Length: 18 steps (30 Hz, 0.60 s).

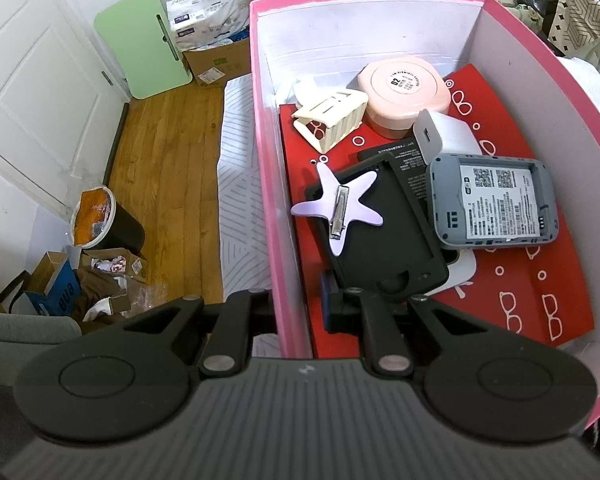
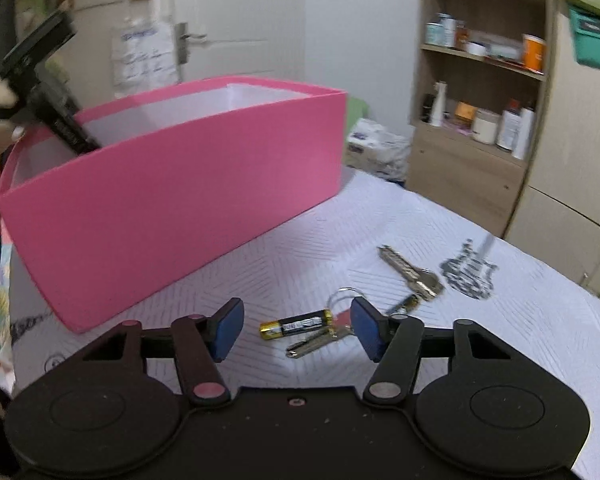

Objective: Organize rigid objects
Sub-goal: 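Grasp the gold AA battery on the bed with the right gripper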

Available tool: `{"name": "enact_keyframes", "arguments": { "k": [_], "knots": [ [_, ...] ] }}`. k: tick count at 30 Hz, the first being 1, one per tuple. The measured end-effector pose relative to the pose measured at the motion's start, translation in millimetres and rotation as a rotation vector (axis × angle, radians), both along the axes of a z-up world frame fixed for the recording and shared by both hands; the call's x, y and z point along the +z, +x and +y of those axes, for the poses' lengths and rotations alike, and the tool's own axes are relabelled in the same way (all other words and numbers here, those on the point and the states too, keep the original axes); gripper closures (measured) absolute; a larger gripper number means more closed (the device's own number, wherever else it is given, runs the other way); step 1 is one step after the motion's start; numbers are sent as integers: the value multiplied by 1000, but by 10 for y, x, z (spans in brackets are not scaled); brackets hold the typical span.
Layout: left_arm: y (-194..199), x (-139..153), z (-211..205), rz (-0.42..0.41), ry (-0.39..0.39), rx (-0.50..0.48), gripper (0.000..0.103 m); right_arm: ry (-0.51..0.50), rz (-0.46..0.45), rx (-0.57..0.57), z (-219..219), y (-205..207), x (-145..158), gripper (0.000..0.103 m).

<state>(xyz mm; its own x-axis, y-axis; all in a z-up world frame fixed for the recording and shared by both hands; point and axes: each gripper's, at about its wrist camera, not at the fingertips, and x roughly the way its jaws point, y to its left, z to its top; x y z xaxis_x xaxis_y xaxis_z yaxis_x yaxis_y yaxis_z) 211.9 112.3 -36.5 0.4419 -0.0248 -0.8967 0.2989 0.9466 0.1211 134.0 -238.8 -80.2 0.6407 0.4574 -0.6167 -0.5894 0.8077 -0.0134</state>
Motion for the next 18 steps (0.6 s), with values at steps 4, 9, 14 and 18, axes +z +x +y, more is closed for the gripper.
{"name": "enact_keyframes", "arguments": {
  "k": [4,9,14,18],
  "knots": [
    [-1,7,2,-3,-3,2,90,-61,-25,35,88,23,-66,48],
    [-7,7,10,-8,-8,2,90,-73,-13,26,111,19,-51,57],
    [-7,7,8,-11,-4,-1,90,-69,-19,31,89,40,-62,56],
    [-11,7,7,-14,-6,2,90,-45,-3,36,80,89,-77,55]
  ]
}}
